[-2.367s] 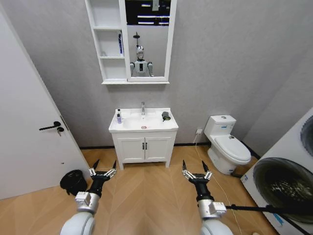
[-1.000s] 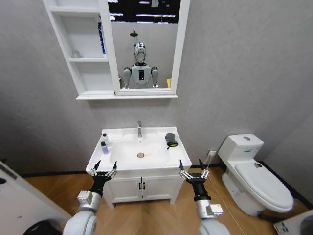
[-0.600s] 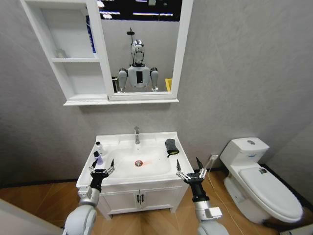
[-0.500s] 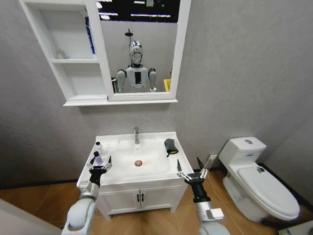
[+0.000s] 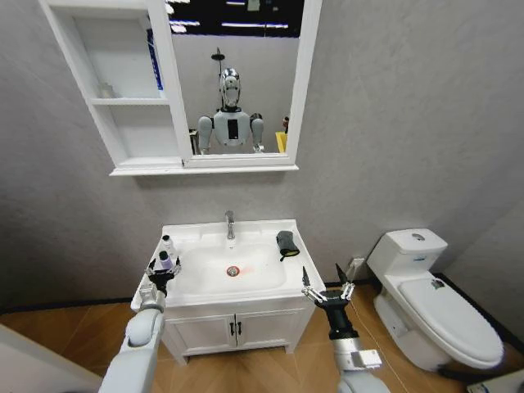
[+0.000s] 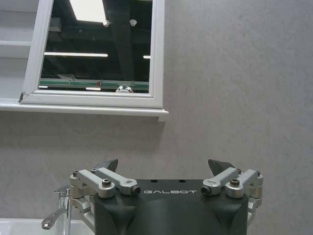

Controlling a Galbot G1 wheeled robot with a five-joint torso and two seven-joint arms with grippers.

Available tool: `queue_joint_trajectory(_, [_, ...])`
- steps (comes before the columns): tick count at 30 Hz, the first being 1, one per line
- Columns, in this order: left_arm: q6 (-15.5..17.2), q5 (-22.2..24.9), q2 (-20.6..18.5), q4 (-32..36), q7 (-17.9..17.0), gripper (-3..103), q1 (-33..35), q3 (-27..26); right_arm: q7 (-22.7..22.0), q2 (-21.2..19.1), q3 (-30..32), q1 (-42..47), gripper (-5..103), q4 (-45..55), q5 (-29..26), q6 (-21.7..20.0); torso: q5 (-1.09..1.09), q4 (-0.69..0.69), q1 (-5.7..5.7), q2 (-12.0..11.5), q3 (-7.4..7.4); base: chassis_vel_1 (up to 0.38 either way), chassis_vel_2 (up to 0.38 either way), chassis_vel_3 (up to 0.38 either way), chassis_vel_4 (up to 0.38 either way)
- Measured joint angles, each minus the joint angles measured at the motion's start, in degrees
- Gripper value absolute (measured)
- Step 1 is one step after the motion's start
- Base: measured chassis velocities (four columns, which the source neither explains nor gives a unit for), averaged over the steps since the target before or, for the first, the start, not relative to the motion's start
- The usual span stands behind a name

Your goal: Move facial cleanser and shampoo from washbasin to cabinet, then wipe washbasin with towel.

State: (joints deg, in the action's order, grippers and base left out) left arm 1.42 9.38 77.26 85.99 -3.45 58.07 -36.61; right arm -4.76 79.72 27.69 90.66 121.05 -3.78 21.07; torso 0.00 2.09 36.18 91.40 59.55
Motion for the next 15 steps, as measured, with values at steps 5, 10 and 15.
queue_joint_trajectory(5, [-0.9,-0.1,0.1,-2.8,0.0,94,-1.1,-0.5,-0.1,-0.2,0.2,-0.2,100,-0.3,-0.3,-0.1,0.0,0.01,0.0,0.0,0.0,0.0,0.0,0.0,0.0])
queue_joint_trajectory(10, [-1.4,-0.2,0.4,-6.5,0.1,93,-2.8,-0.5,-0.1,-0.2,0.2,-0.4,100,-0.7,-0.3,-0.2,0.0,0.01,0.0,0.0,0.0,0.0,0.0,0.0,0.0])
queue_joint_trajectory(15, [-1.4,0.3,0.5,-8.2,0.4,84,-3.9,-0.5,-0.3,-0.1,0.2,-0.4,100,-1.0,-0.3,-0.2,0.0,0.0,0.0,0.0,0.0,0.0,0.0,0.0,0.0])
